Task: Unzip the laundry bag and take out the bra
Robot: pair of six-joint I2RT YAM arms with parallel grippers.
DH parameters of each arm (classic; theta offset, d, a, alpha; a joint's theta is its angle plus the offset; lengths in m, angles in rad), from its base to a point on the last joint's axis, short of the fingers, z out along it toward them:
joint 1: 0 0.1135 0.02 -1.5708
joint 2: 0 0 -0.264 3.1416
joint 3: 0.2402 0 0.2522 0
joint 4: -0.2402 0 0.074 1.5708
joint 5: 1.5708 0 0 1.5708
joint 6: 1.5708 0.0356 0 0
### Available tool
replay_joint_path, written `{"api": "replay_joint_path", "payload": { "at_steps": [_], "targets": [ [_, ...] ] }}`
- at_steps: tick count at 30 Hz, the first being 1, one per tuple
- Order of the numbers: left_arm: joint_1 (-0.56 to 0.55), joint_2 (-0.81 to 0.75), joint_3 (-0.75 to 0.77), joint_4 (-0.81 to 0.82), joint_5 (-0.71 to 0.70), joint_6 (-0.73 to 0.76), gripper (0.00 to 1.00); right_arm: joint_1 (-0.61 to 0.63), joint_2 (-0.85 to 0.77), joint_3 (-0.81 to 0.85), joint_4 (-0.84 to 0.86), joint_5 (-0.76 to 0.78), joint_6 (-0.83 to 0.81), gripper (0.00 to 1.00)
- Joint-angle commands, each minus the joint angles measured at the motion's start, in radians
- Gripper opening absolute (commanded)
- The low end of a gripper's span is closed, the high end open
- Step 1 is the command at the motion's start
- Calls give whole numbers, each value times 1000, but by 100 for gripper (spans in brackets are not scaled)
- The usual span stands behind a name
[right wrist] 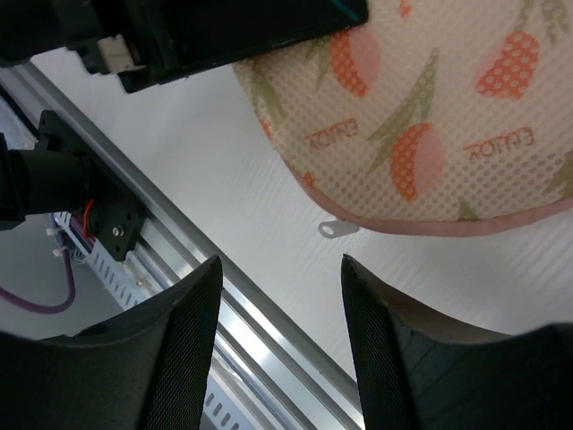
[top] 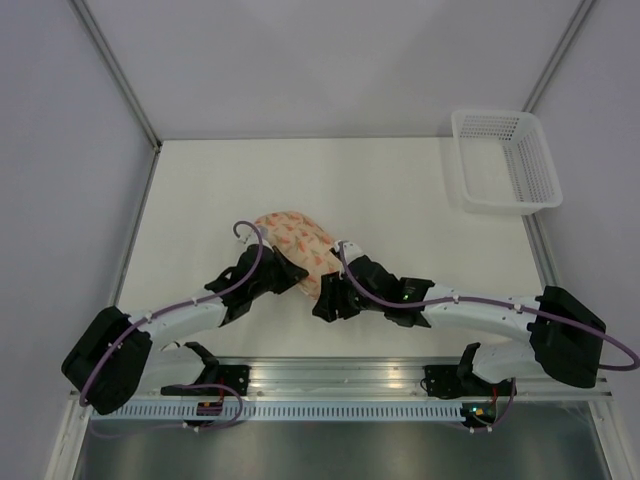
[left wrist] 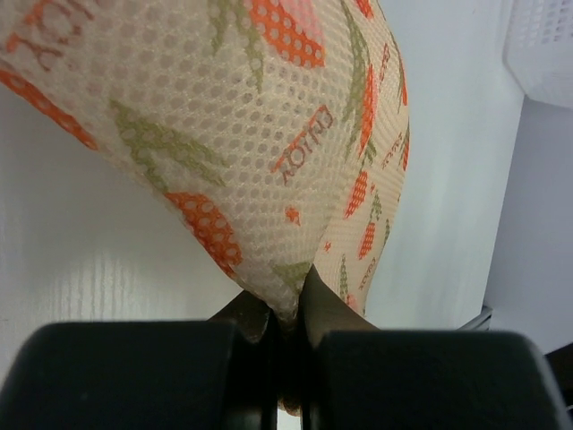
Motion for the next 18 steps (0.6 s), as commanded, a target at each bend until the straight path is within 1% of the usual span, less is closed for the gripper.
{"api": "replay_joint_path", "payload": {
  "at_steps": [1,2,3,5,10,13,18],
  "targets": [
    [-31,-63,-19,145,-35,-60,2,2,19,56,-60,103,44,62],
    [-38,-77,-60,177,-47,-65,2,3,22,69,-86,134,58,61],
    [-41,-88,-84,258,-52,-71,2,5,24,69,-109,172,72,61],
    [-41,-103,-128,332,-41,-79,2,5,35,75,-119,189,86,62],
    [-42,-88,-108,326,-3,-89,2,9,64,78,-100,202,117,61],
    [-44,-92,-116,322,-8,-106,2,9,85,96,-93,199,120,61],
    [-45,-105,-113,320,-11,-118,2,11,105,102,-85,191,130,58]
  ]
}}
